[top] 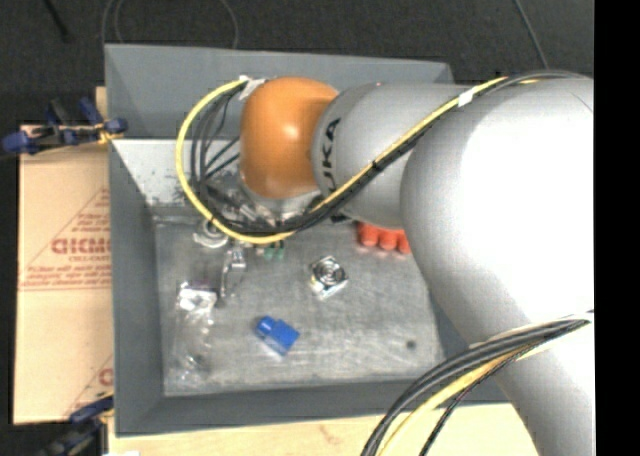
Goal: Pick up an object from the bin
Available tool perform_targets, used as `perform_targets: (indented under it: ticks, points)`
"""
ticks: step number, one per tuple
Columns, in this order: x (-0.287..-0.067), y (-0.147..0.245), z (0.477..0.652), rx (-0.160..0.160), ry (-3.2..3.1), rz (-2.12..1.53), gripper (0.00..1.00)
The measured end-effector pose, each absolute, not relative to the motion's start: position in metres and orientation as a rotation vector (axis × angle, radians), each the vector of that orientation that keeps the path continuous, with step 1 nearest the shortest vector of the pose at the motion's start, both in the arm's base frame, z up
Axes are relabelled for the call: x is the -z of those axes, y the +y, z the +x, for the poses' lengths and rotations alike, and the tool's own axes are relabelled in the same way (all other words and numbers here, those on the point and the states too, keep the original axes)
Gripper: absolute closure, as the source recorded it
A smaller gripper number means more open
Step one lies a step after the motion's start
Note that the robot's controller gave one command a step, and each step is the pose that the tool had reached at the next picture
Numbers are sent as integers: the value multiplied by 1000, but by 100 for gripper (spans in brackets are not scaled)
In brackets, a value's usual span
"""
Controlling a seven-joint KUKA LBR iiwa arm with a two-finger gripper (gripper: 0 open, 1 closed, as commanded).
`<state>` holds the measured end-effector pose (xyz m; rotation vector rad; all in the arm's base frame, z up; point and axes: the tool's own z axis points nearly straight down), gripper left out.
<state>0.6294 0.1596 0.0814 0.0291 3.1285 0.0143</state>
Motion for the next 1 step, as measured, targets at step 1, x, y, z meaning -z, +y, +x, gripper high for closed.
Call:
perform_targets:
  ticks: [1]
  points:
    - [-82, 196, 594, -6, 3104, 147, 0]
